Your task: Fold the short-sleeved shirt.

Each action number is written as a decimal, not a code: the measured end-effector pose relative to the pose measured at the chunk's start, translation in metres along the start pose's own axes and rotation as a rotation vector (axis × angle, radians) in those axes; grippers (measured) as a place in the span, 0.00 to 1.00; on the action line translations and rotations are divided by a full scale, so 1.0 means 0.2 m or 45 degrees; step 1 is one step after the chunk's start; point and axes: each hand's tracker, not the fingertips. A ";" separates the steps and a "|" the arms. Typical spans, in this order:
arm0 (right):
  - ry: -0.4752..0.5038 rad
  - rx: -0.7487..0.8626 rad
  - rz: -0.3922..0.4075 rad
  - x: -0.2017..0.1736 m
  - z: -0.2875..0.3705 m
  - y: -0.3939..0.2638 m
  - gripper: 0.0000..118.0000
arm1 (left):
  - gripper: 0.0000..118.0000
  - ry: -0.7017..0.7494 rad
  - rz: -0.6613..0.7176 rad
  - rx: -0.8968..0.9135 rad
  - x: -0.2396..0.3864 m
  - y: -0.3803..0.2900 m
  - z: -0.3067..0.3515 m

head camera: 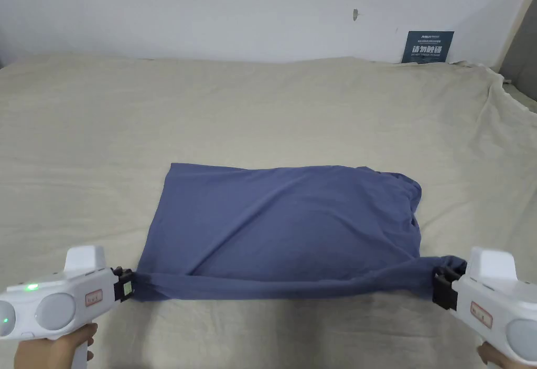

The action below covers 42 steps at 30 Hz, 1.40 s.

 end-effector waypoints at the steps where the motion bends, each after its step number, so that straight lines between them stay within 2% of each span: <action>1: -0.001 0.001 0.006 0.00 -0.04 0.04 0.05 | 0.02 0.002 -0.009 0.007 0.01 0.04 -0.02; 14: -0.063 -0.196 -0.018 0.02 -0.65 0.30 0.05 | 0.02 0.061 -0.159 -0.045 0.11 0.44 -0.56; 19: -0.102 -0.274 -0.023 0.03 -0.86 0.30 0.05 | 0.02 0.097 -0.202 -0.120 0.14 0.47 -0.78; 23: -0.126 -0.341 -0.074 0.03 -0.98 0.26 0.05 | 0.02 0.125 -0.241 -0.180 0.17 0.47 -0.91; 27: -0.141 -0.338 -0.095 -0.01 -0.96 0.23 0.05 | 0.02 0.155 -0.248 -0.184 0.19 0.43 -0.93; 29: -0.149 -0.327 -0.083 -0.03 -0.92 0.25 0.14 | 0.16 0.163 -0.256 -0.180 0.20 0.44 -0.91; 30: -0.154 -0.320 -0.079 -0.04 -0.89 0.26 0.25 | 0.26 0.159 -0.250 -0.181 0.20 0.44 -0.89; 31: -0.158 -0.304 -0.072 -0.05 -0.86 0.27 0.45 | 0.48 0.140 -0.218 -0.189 0.20 0.45 -0.87; 32: -0.153 -0.271 -0.063 -0.03 -0.83 0.29 0.61 | 0.64 0.123 -0.180 -0.196 0.21 0.47 -0.84; 33: -0.145 -0.224 -0.051 -0.04 -0.78 0.31 0.72 | 0.77 0.117 -0.139 -0.189 0.21 0.48 -0.81; 34: -0.139 -0.171 -0.040 -0.05 -0.72 0.33 0.75 | 0.87 0.115 -0.110 -0.162 0.22 0.50 -0.75; 38: -0.093 0.014 -0.009 -0.12 -0.42 0.42 0.75 | 0.88 0.065 -0.069 0.057 0.27 0.55 -0.47; 42: -0.068 0.185 0.034 -0.15 -0.15 0.46 0.75 | 0.88 0.043 -0.121 0.243 0.33 0.56 -0.18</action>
